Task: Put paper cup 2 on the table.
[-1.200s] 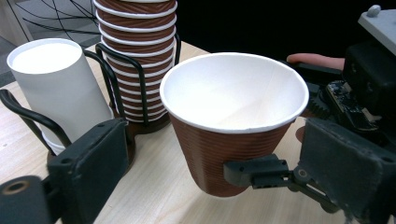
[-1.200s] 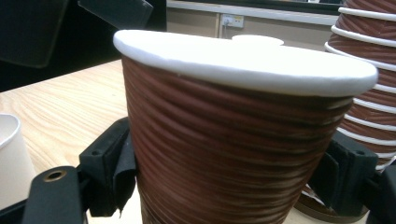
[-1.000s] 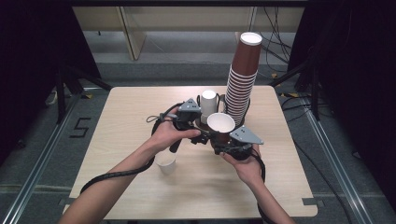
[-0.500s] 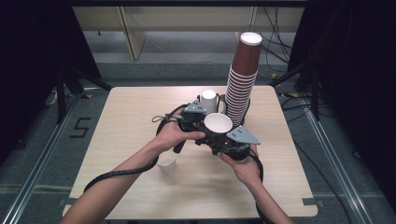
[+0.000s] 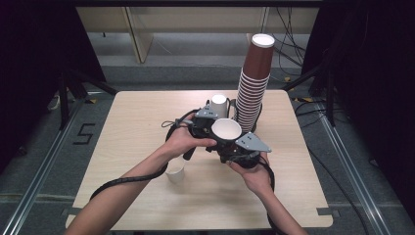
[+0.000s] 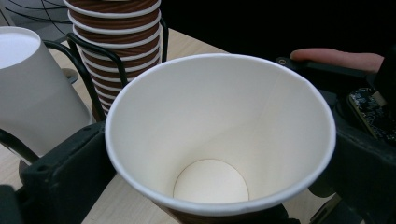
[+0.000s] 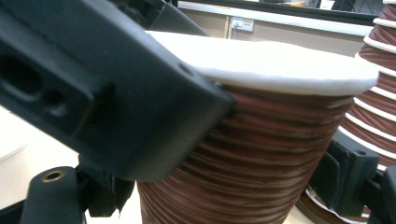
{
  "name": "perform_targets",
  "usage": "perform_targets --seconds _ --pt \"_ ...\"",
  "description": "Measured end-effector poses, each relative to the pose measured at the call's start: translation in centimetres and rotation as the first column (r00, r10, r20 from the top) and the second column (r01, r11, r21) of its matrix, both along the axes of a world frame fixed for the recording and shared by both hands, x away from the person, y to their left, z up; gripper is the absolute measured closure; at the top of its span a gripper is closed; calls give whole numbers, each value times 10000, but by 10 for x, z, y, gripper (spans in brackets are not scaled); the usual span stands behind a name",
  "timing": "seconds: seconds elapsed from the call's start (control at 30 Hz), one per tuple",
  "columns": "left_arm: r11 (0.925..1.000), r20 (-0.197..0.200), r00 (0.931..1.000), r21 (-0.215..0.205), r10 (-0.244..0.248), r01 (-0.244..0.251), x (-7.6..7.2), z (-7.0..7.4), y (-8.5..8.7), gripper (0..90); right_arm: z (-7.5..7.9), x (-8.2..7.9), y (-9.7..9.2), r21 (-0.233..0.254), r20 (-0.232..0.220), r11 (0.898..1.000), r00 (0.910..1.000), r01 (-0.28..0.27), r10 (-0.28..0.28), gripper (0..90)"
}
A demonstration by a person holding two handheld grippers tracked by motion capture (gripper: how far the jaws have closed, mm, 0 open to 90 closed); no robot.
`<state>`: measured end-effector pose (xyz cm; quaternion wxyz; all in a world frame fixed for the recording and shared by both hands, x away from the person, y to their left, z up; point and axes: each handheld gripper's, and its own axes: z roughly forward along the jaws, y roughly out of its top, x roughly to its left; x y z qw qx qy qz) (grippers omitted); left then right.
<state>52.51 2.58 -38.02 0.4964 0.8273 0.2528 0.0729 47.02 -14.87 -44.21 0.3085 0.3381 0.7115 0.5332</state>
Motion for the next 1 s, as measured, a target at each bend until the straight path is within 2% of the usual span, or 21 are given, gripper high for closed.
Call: perform_targets --seconds 0.03,0.07,0.1,0.13,0.17,0.3,0.33,0.37,0.4,0.43,0.67,0.73,0.83,0.87,0.93,0.97,1.0 --pt "10000 0 10000 0 0 0 0 0 0 0 0 -1 1 110 -84 9999 10000 10 -9 189" --pt "10000 14 10000 9 -58 58 0 0 0 0 0 1 0 35 131 10000 9999 -14 13 189" --pt "10000 -22 10000 -10 -76 76 0 0 -1 0 0 -1 2 208 -158 9998 9999 36 -33 189" --pt "10000 -5 10000 47 -80 80 0 0 -1 0 1 -2 3 298 -254 9995 9997 47 -39 189" --pt "9999 -6 9999 47 -118 118 0 -1 -1 0 2 0 2 -10 216 9999 9996 -153 153 189" --pt "9999 78 9998 -10 -155 155 1 -1 -2 15 5 -2 5 25 131 9999 9998 -142 142 186" --pt "9997 316 9992 11 -233 233 3 -1 -2 20 5 -2 5 61 130 9999 9998 -127 126 184" --pt "9997 304 9993 13 -235 235 3 0 -2 25 5 -1 5 11 257 9999 9996 -133 133 181" --pt "9997 302 9992 27 -257 257 3 0 -1 32 5 -2 5 43 94 9998 9998 -193 192 177" --pt "9995 275 9992 6 -304 304 3 -1 -1 38 5 -1 5 -5 274 9999 9995 -139 139 172" --pt "9997 281 9993 -58 -251 252 0 -1 1 88 3 1 5 154 163 9992 9992 -357 355 133" --pt "9991 317 9987 -90 -400 403 1 -1 2 100 3 0 5 49 114 9998 9997 -202 202 124" --pt "9997 295 9993 -114 -233 236 -2 0 2 113 5 1 4 -123 176 9995 9994 -285 288 110" --pt "9995 327 9990 -115 -295 299 -2 0 2 116 4 0 5 5 69 9997 9997 -229 229 102" --pt "9995 354 9990 -138 -273 278 -3 1 2 121 4 1 5 -67 -75 9994 9994 -341 340 98" --pt "9995 377 9989 -126 -277 282 -3 1 2 123 4 2 5 51 -22 9988 9988 -484 484 88" --pt "9995 391 9989 -157 -262 268 -3 1 2 125 4 1 4 -76 -3 9993 9993 -370 370 72"
